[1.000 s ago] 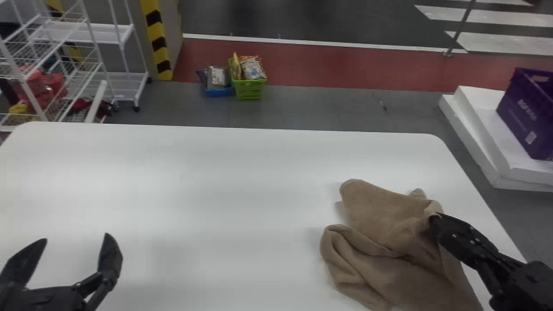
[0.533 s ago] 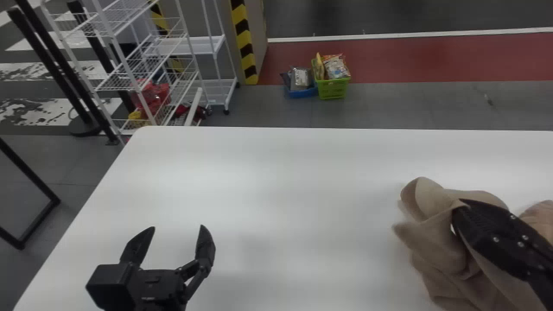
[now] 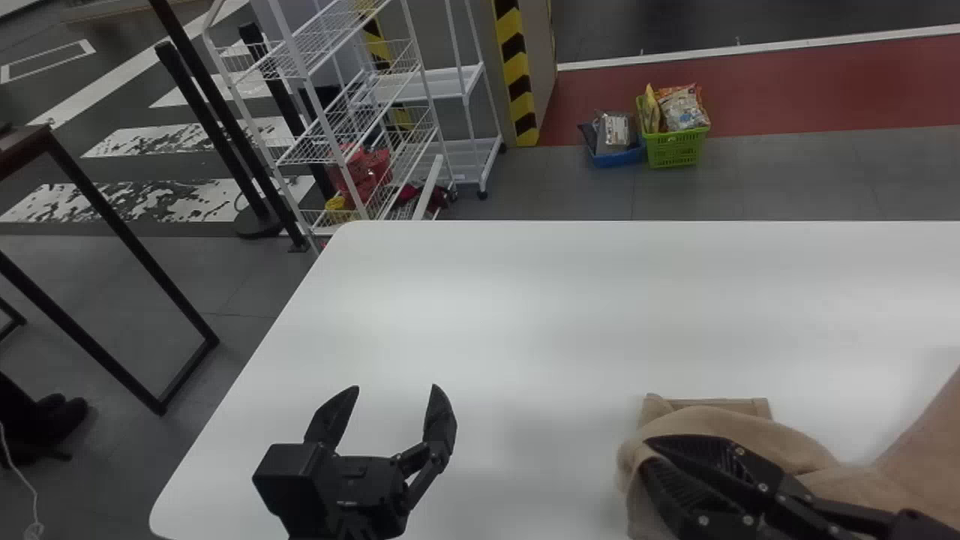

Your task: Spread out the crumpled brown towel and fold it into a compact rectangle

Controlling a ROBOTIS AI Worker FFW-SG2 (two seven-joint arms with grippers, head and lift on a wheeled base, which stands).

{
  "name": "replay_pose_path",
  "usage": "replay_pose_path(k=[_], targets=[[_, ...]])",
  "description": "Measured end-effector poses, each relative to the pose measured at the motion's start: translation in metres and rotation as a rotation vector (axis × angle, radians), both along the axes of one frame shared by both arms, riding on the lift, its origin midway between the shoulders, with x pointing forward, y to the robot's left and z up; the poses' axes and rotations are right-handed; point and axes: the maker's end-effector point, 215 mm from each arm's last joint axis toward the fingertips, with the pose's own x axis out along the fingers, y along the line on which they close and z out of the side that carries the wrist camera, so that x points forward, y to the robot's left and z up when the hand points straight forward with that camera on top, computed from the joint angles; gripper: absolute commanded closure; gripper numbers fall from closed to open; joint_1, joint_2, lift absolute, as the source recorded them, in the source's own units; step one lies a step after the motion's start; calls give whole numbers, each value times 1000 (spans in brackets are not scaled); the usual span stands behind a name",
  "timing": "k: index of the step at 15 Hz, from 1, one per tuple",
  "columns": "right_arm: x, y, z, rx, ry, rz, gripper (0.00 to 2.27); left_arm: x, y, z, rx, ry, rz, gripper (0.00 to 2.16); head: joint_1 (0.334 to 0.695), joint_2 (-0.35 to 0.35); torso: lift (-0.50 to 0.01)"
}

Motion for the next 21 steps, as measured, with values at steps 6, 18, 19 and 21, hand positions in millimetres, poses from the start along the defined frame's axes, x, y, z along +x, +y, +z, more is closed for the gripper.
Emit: replay_pose_path(k=[6, 18, 19, 21], targets=[[6, -15, -13, -90, 18, -29, 49, 0, -1, 0, -4, 0, -2, 97, 695, 350, -127], [60, -134, -16, -133, 109, -269, 140, -7, -6, 12, -9, -11, -17, 97, 695, 286, -127], [71, -157, -20, -139, 157, -316, 181, -6, -7, 12, -11, -10, -19, 97, 695, 253, -127], [94, -204, -34, -135, 299, -424, 289, -5, -11, 12, -16, -9, -28, 97, 695, 185, -127]])
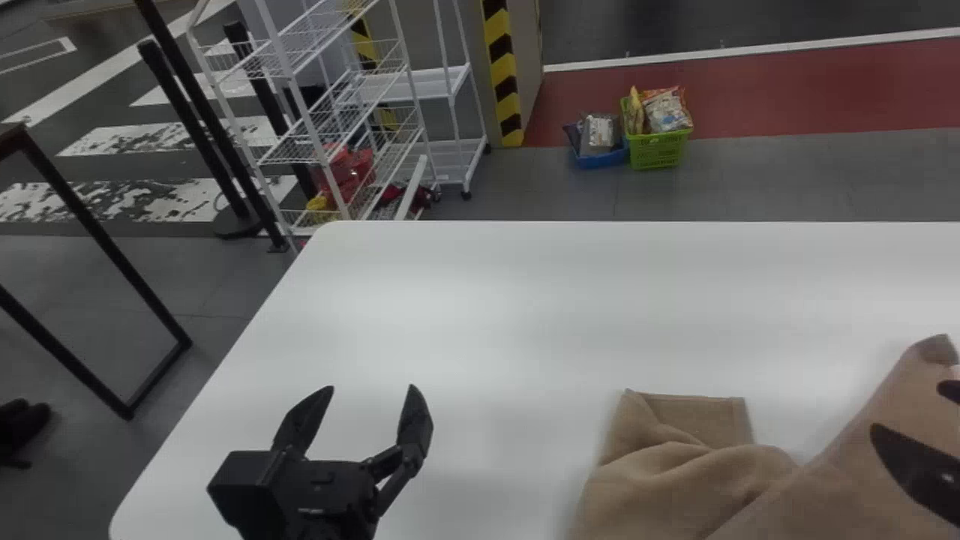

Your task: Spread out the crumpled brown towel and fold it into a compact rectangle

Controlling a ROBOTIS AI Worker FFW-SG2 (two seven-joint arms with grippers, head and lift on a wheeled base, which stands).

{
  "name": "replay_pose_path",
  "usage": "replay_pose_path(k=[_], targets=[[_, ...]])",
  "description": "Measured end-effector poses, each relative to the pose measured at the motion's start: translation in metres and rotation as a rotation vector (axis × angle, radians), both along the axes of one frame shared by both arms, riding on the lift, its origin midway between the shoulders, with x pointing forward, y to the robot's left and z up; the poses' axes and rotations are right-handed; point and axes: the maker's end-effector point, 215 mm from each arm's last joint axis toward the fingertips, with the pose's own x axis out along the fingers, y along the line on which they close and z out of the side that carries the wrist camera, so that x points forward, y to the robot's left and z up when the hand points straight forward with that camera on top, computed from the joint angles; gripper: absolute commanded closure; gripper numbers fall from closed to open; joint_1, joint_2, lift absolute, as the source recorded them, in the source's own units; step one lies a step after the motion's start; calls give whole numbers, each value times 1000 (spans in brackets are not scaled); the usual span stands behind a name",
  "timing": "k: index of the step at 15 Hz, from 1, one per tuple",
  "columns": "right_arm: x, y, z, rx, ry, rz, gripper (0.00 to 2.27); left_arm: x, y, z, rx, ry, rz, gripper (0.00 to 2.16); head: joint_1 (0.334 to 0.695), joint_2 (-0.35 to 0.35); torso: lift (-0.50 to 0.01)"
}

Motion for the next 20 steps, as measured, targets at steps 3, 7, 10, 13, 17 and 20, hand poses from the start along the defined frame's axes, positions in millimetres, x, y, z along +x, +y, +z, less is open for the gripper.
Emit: replay_pose_path(k=[3, 7, 10, 13, 17, 20], targets=[[8, -37, -29, 34, 215, -120, 286, 1, -4, -2, -4, 5, -7, 97, 695, 104, -127], [10, -73, -42, 20, 338, -231, 282, 4, -4, -7, -12, 15, -7, 97, 695, 45, -127], [18, -93, -40, 21, 431, -309, 289, 8, -5, -8, -14, 15, -9, 93, 695, 18, -127], [40, -106, -30, -25, 434, -357, 380, 12, -10, -13, -21, 24, -18, 97, 695, -10, -127], [68, -97, -30, -83, 436, -364, 414, 14, -14, -15, -29, 26, -25, 93, 695, -4, -127], [79, -75, -47, -163, 471, -337, 414, 15, -16, -16, -33, 26, -29, 93, 695, 19, -127]])
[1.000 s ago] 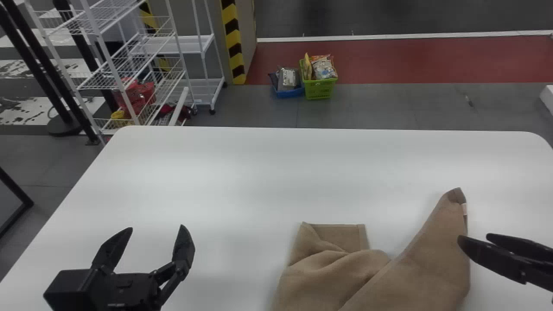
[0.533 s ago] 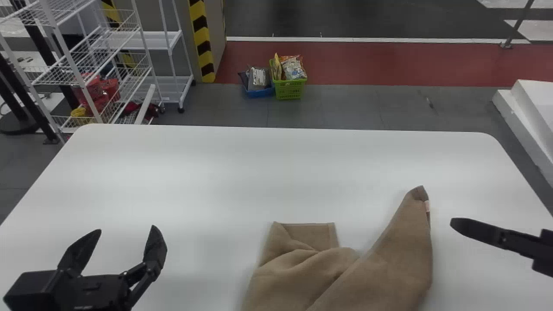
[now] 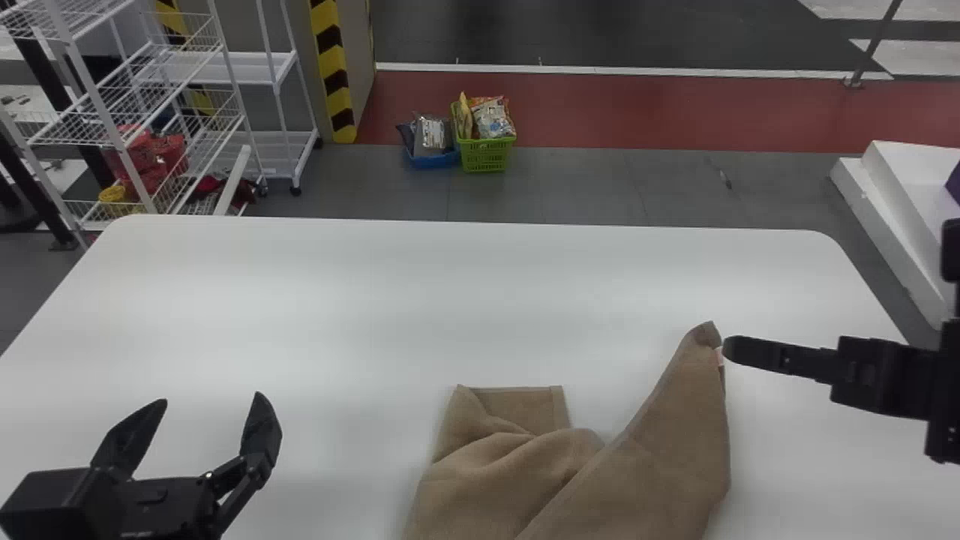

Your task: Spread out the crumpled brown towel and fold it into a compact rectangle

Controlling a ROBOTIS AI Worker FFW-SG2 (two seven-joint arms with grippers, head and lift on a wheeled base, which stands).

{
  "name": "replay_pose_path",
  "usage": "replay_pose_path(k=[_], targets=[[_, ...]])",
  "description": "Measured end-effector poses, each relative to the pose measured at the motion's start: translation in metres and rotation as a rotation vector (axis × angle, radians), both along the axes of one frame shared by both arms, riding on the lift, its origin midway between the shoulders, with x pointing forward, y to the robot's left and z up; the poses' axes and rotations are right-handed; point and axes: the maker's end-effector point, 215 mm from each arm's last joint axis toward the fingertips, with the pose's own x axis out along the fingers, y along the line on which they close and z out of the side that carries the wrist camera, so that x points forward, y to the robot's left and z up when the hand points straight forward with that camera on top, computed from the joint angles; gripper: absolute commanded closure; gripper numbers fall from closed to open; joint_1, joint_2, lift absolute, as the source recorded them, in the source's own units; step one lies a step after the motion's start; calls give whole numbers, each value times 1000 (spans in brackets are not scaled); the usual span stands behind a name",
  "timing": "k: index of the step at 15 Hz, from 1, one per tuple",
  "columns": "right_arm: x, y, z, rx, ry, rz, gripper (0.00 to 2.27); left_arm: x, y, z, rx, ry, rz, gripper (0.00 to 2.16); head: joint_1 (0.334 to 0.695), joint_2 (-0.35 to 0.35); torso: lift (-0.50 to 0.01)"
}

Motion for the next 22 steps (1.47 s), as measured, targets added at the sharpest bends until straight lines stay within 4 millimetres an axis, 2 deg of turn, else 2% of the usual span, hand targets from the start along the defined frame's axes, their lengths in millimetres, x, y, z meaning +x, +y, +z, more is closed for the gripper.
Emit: replay_pose_path(k=[4, 8, 10, 16, 20, 22], targets=[[15, 21, -9, -73, 35, 49, 414, -1, 0, -1, -3, 1, -3, 93, 695, 47, -127], [30, 28, -7, -93, 52, 103, 414, -2, 1, -2, -11, 5, -6, 93, 695, 55, -127], [26, 23, -12, -114, 69, 116, 414, -3, 5, -2, -15, 5, 0, 93, 695, 56, -127], [-4, 8, -52, -147, 164, 112, 414, -1, 7, -5, -29, 5, 1, 93, 695, 41, -127], [-5, 16, -64, -133, 194, 124, 414, 1, 6, -6, -31, 6, 1, 93, 695, 51, -127], [0, 21, -67, -135, 204, 132, 566, 1, 8, -9, -31, 10, 4, 93, 695, 58, -127]])
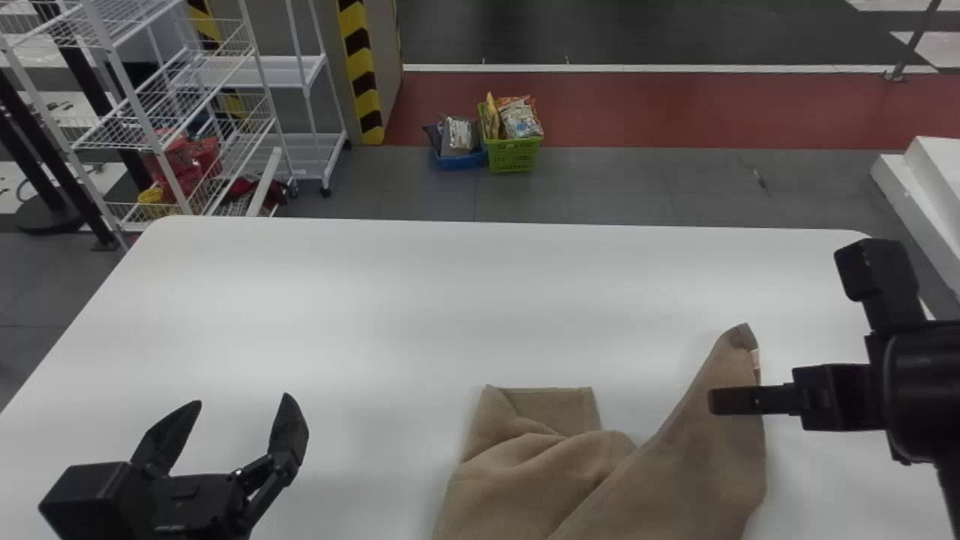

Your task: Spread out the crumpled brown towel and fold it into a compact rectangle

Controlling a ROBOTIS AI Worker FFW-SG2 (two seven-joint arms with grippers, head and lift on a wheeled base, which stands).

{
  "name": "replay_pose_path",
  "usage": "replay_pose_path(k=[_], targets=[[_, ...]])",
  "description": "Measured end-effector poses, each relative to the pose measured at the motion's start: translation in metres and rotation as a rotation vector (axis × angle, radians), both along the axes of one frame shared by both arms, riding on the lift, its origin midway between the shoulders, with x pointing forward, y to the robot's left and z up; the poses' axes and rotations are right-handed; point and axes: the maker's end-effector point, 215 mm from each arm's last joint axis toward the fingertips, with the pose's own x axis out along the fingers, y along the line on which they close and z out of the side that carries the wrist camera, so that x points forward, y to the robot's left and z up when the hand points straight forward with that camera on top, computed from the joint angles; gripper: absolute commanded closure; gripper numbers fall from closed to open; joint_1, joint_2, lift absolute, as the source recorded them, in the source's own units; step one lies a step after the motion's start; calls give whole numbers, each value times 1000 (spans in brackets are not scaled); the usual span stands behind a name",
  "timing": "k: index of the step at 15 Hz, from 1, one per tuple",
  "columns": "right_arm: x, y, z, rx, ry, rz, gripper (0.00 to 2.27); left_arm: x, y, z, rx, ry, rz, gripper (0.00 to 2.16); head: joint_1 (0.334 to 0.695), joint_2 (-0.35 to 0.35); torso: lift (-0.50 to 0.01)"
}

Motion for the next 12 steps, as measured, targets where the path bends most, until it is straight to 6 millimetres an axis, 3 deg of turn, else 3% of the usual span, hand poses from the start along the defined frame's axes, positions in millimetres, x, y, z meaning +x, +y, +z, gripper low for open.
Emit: replay_pose_path(k=[3, 6, 8, 10, 12], targets=[[7, 7, -3, -2, 13, 11, 589, 0, 2, -3, 0, 5, 2, 93, 695, 68, -127], [8, 6, -3, 1, 18, 10, 923, 0, 3, -3, 2, 5, 2, 93, 695, 71, -127], [9, -3, 0, 18, 12, -14, 944, 1, 2, -1, 1, 3, 1, 93, 695, 64, -127], [3, -11, 10, 50, -21, -32, 944, 1, 2, -3, 0, 10, 1, 93, 695, 49, -127], [-16, -19, 27, 69, -77, -34, 944, 2, 3, -5, 0, 16, 3, 93, 695, 43, -127]])
